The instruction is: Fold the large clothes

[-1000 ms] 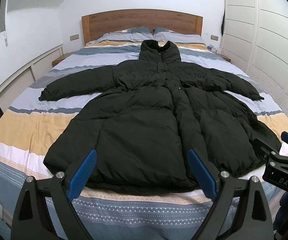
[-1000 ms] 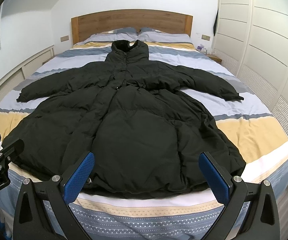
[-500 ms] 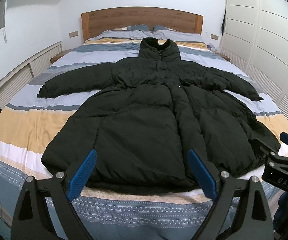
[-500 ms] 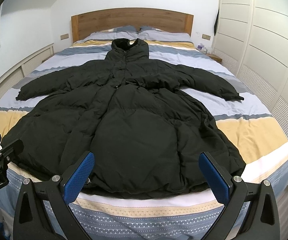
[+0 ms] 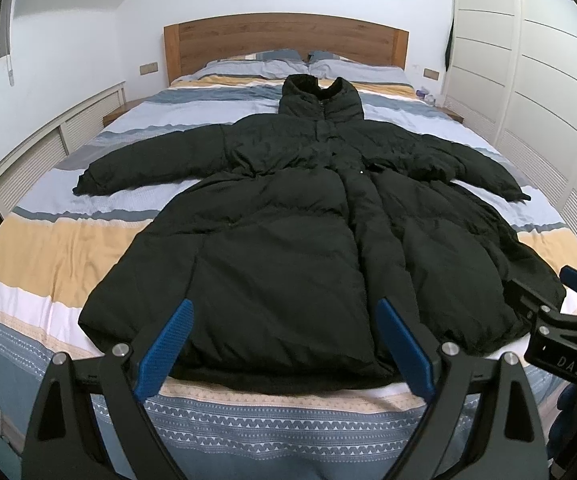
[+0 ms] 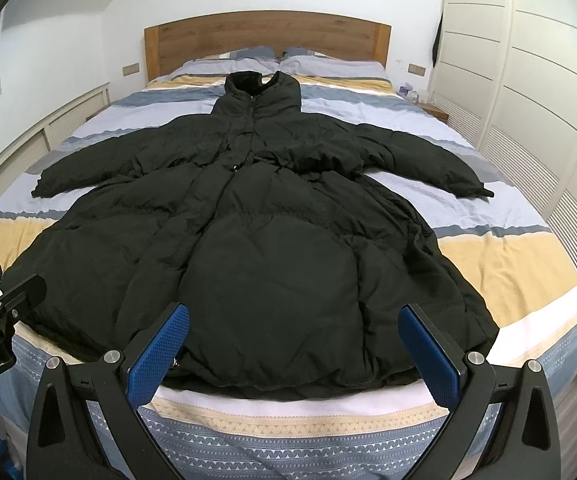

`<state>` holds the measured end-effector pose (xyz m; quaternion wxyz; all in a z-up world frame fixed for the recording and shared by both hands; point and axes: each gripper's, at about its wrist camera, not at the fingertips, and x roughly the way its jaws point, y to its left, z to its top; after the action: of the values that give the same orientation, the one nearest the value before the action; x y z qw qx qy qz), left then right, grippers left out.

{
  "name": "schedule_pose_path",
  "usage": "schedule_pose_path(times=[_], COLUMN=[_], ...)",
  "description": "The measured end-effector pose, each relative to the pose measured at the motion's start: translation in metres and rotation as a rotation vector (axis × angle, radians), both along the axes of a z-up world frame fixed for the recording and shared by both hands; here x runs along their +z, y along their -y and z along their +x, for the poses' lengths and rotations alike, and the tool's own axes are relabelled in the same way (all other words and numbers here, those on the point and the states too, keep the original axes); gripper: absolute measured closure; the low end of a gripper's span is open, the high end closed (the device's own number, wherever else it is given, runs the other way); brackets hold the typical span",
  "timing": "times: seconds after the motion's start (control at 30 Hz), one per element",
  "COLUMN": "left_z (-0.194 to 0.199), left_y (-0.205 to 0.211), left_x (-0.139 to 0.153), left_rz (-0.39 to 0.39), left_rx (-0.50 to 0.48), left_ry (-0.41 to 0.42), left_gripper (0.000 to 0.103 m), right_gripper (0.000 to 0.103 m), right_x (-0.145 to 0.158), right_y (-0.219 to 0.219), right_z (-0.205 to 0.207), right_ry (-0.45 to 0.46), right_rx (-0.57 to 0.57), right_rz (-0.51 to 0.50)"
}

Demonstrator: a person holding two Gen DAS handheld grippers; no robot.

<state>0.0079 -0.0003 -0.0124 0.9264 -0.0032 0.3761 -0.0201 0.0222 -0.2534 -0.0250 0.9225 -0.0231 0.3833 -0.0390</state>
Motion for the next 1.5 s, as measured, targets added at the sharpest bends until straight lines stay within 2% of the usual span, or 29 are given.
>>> schedule_pose_path(times=[0.33, 0.7, 0.9, 1.5], left_z=[0.007, 0.013, 0.017, 0.035], left_y=[0.000, -0.006, -0.008, -0.018], left_x=[-0.004, -0.006, -0.009, -0.020], left_rz=[0.029, 0.016, 0.030, -0.035], left_rx=[0.023, 0.035, 0.018, 0.003], left_ry=[0.002, -0.009, -0.037, -0.096], left_gripper=[0.009, 0.009, 0.009, 0.009], right_gripper=[0.001, 0.001, 0.001, 0.001], right_x=[-0.005, -0.011, -0.013, -0.016], right_y=[0.003, 0.004, 0.003, 0.003], right_z=[0.005, 0.013, 0.017, 0.033], right_ry=[-0.013, -0.027, -0.036, -0.036], right_rx=[0.003, 0.010, 0.013, 0.028], right_rz=[-0.006, -0.013, -0.012, -0.011])
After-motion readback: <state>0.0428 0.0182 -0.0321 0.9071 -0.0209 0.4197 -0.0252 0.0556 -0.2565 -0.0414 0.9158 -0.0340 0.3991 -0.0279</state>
